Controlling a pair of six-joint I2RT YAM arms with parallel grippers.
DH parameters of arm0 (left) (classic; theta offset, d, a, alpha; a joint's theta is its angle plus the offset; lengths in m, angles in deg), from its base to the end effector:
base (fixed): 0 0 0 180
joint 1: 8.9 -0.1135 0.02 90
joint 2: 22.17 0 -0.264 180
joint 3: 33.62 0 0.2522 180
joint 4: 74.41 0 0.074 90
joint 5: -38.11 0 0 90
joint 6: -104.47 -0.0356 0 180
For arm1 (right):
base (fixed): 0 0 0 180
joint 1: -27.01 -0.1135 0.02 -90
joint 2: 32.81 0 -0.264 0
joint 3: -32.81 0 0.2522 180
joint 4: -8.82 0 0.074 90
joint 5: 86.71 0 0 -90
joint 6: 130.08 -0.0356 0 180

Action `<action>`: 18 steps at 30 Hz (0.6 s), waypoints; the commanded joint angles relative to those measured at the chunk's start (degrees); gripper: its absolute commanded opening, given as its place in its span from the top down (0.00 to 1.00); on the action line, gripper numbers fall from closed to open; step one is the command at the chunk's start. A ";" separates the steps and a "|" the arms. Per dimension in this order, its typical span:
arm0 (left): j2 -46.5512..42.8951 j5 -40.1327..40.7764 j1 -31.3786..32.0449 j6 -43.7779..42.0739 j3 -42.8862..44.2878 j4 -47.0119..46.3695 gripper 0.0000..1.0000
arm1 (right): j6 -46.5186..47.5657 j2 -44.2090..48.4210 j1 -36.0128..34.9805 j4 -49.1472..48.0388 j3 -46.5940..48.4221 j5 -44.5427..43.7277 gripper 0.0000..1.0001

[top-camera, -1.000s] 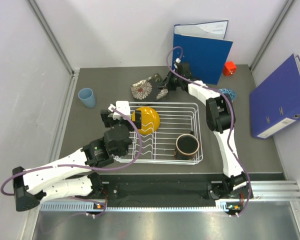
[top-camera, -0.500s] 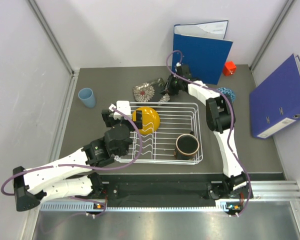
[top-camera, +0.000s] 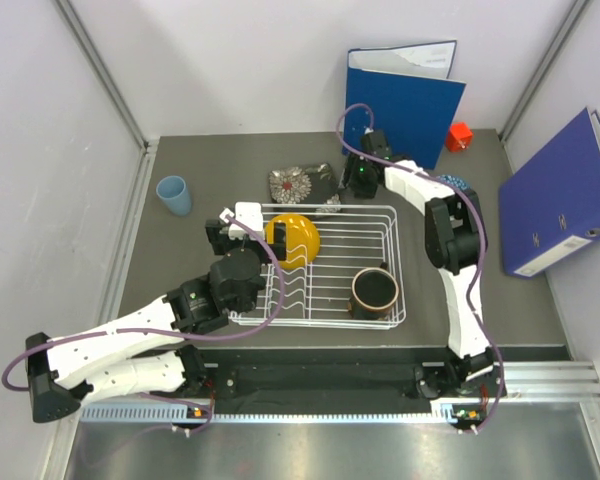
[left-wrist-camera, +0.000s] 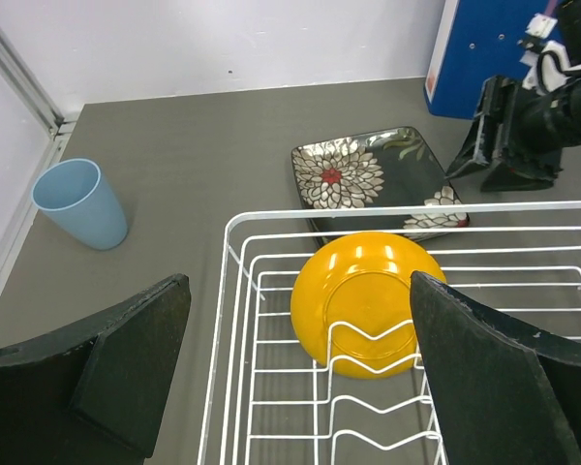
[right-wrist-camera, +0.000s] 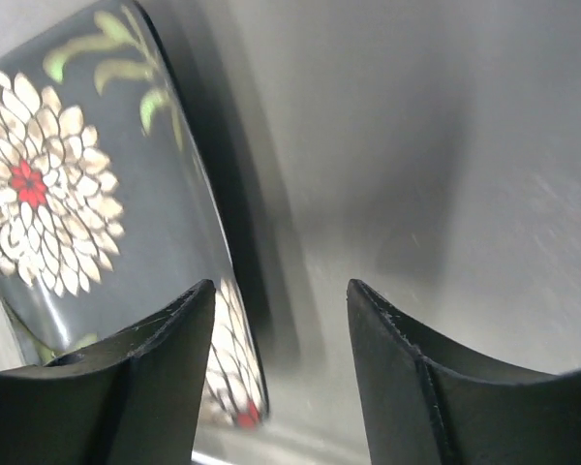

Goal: Unload the mixed dishes from the dish rack
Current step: Place the plate at the center of the board.

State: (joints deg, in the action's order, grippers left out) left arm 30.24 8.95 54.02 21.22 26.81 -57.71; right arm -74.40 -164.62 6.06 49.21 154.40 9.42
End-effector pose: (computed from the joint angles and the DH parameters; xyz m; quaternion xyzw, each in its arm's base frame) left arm 0.1183 -0.1630 0.3441 0.0169 0.7324 -0.0057 0.6806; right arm 0.4783 0.1872 0.1810 0.0915 0.9359 0.2007 0.2748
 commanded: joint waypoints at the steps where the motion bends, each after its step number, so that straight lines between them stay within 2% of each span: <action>1: -0.90 -0.54 -0.16 1.08 0.08 0.31 0.01 | 2.16 10.59 -0.49 -2.98 -4.72 -3.67 0.42; 10: 1.29 -2.12 -0.25 -0.33 1.75 1.89 0.01 | 2.86 26.31 -3.04 -5.09 -9.47 -3.67 0.41; 13: 2.52 -5.81 -2.43 0.72 2.89 3.29 0.01 | 2.69 32.37 -4.18 -6.68 -12.90 -3.06 0.41; 15: 3.49 -12.36 -5.42 4.13 5.16 6.19 0.01 | 3.30 35.64 -5.15 -8.87 -15.89 -2.97 0.41; 17: 5.86 -19.23 -12.09 6.43 7.19 8.47 0.01 | 4.43 39.86 -7.08 -10.28 -18.17 -2.53 0.41; 18: 6.83 -26.14 -14.46 8.09 9.46 10.66 0.01 | 4.88 41.09 -7.78 -10.20 -18.79 -2.35 0.41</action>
State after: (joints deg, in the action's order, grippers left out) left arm 34.48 -0.54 47.74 23.53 29.41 -51.88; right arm -71.89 -130.22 1.30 43.23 138.53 6.38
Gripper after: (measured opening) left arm 0.991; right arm 0.590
